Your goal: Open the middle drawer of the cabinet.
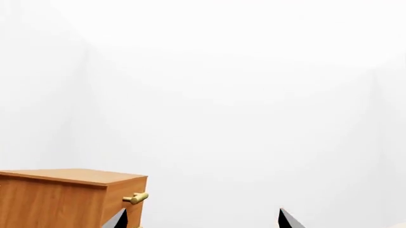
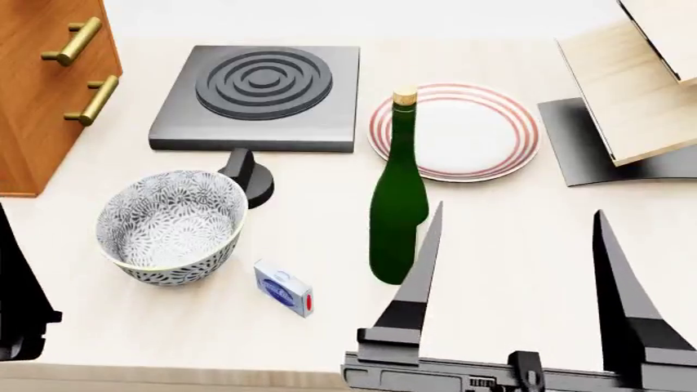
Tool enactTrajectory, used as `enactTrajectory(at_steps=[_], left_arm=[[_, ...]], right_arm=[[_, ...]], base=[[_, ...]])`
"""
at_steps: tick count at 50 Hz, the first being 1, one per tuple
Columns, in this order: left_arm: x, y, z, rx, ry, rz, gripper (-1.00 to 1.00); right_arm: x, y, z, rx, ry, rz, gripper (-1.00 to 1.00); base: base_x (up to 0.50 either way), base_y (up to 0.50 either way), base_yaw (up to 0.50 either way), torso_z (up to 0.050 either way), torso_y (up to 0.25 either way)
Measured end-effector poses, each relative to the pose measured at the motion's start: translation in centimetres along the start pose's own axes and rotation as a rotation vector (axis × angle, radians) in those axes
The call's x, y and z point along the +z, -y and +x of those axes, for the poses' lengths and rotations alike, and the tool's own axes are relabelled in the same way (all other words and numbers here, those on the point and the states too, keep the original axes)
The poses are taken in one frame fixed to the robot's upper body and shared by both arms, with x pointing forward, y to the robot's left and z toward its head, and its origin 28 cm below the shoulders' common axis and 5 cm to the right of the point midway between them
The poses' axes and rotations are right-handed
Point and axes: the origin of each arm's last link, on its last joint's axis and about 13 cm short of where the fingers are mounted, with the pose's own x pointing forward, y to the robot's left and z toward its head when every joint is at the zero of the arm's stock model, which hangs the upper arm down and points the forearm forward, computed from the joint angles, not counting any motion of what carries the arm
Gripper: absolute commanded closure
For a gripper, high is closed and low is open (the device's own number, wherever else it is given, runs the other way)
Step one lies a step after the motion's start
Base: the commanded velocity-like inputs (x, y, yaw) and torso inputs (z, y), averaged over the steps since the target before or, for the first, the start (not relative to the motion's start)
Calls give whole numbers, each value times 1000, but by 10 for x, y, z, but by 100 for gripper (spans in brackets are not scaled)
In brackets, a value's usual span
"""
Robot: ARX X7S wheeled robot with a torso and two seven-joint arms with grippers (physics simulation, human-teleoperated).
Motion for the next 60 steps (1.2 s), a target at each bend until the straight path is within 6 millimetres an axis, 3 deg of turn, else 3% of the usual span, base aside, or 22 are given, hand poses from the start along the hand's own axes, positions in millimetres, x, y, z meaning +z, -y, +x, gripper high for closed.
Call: enactTrajectory(at_steps=[26, 60], left_arm=[[14, -1, 0, 13, 46, -12, -100], [18, -2, 1, 35, 91, 18, -100]], right_arm=[[11, -1, -3, -1, 74, -20, -100], [14, -2, -5, -2, 99, -19, -100]], base=[[15, 0, 0, 0, 0], [500, 0, 0, 0, 0]])
